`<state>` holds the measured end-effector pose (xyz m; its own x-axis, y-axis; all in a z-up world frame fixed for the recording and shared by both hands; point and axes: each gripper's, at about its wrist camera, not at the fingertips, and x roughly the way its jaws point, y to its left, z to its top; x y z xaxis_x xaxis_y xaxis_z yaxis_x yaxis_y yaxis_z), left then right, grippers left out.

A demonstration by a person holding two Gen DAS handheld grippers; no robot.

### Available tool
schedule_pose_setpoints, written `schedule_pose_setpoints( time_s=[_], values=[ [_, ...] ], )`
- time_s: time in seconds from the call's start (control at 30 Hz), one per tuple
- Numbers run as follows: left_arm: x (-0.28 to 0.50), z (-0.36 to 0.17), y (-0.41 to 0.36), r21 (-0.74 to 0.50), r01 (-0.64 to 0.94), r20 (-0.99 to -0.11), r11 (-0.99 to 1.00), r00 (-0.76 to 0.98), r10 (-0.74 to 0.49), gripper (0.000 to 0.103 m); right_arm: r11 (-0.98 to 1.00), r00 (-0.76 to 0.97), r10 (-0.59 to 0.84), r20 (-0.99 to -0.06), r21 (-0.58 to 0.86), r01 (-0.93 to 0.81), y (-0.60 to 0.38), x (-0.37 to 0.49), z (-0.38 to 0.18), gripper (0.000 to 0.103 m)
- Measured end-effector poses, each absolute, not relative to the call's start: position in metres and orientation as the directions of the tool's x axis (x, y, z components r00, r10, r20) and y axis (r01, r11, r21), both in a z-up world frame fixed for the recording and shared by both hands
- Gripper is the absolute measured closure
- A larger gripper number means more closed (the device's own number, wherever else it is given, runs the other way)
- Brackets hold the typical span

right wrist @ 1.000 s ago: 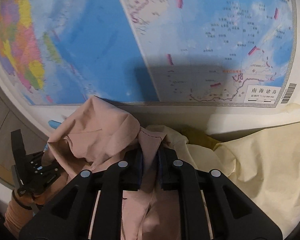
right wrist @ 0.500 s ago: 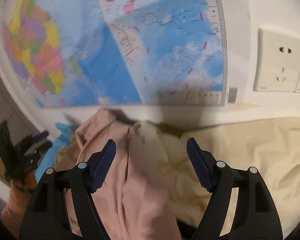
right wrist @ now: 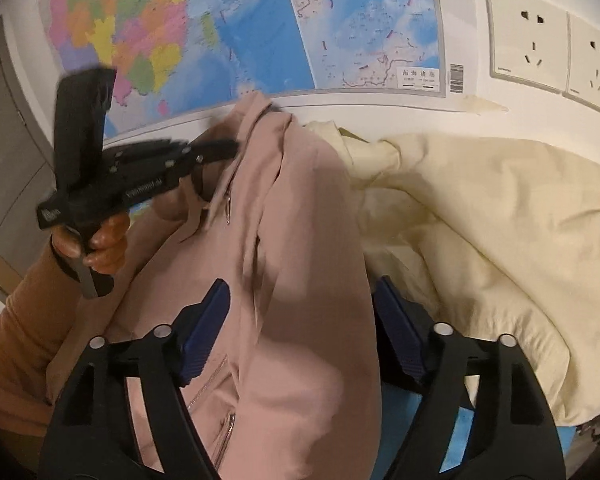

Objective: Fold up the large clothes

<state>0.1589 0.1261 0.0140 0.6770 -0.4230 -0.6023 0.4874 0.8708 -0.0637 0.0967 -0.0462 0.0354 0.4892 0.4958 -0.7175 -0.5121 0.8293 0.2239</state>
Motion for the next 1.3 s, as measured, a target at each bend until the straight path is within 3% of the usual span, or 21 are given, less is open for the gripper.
schedule_pose_setpoints(
  time_s=[0.07,0.17,0.2,0.27,0.37,0.5,0.53,0.57,0.6,0.63,0.7,0.87,1.03,1.13,1.23,1.3],
  values=[
    [0.155,0.02,0.112,-0.088,0.522,-0.599,0.848,0.653,-0.464,0.103,0.831,0.497,0.495,-0.713,0.221,-0.51,-0.052,0.094,0.035,0.03],
    [0.148,0.022,0.107,-0.029,0.518,-0.595,0.855,0.678,-0.431,0.099,0.833,0.493,0.492,-0.718,0.224,-0.506,-0.058,0.087,0.032,0.028],
    [0.144,0.021,0.111,-0.016,0.511,-0.593,0.859,0.688,-0.419,0.095,0.834,0.492,0.49,-0.72,0.221,-0.506,-0.058,0.084,0.031,0.028],
    [0.136,0.023,0.12,-0.01,0.509,-0.576,0.861,0.701,-0.421,0.063,0.824,0.481,0.5,-0.72,0.224,-0.521,-0.062,0.073,0.028,0.021],
    [0.113,0.023,0.147,0.01,0.476,-0.549,0.879,0.737,-0.393,0.051,0.812,0.457,0.51,-0.729,0.233,-0.536,-0.069,0.053,0.02,0.006],
    [0.085,0.019,0.182,0.032,0.435,-0.551,0.9,0.759,-0.348,0.043,0.809,0.402,0.483,-0.778,0.222,-0.544,-0.074,0.019,-0.006,0.006],
    [0.077,0.013,0.189,0.052,0.417,-0.559,0.907,0.765,-0.32,0.042,0.811,0.392,0.476,-0.787,0.222,-0.541,-0.075,0.014,-0.012,0.017],
    [0.072,0.01,0.193,0.067,0.408,-0.566,0.91,0.767,-0.302,0.042,0.816,0.391,0.464,-0.795,0.212,-0.538,-0.076,0.012,-0.015,0.036],
    [0.067,0.007,0.198,0.084,0.399,-0.572,0.913,0.77,-0.283,0.042,0.821,0.388,0.454,-0.802,0.207,-0.532,-0.077,0.011,-0.018,0.083],
    [0.06,0.002,0.205,0.096,0.383,-0.581,0.919,0.771,-0.261,0.041,0.823,0.369,0.462,-0.806,0.233,-0.518,-0.082,0.013,-0.017,0.1],
    [0.052,-0.003,0.216,0.095,0.361,-0.595,0.928,0.768,-0.238,0.041,0.854,0.448,0.447,-0.774,0.22,-0.471,-0.1,0.017,0.003,0.101],
    [0.025,-0.013,0.255,0.102,0.263,-0.607,0.959,0.78,-0.149,0.039,0.934,0.673,0.355,-0.648,0.213,-0.288,-0.175,0.034,0.063,0.101],
    [0.005,-0.03,0.297,0.097,0.141,-0.643,0.985,0.764,-0.047,0.036,0.97,0.637,0.241,-0.733,0.164,-0.178,-0.189,0.064,0.029,0.097],
    [-0.009,-0.044,0.322,0.083,0.09,-0.683,0.992,0.73,-0.01,0.034,0.967,0.578,0.25,-0.777,0.229,-0.11,-0.202,0.071,0.006,0.075],
    [-0.021,-0.051,0.336,0.066,0.07,-0.7,0.995,0.714,-0.003,0.028,0.968,0.645,0.246,-0.724,0.215,-0.129,-0.201,0.051,0.025,0.041],
    [-0.025,-0.054,0.342,0.069,0.055,-0.706,0.996,0.708,0.01,0.024,0.972,0.707,0.233,-0.668,0.16,-0.169,-0.192,0.037,0.048,0.033]
  ],
)
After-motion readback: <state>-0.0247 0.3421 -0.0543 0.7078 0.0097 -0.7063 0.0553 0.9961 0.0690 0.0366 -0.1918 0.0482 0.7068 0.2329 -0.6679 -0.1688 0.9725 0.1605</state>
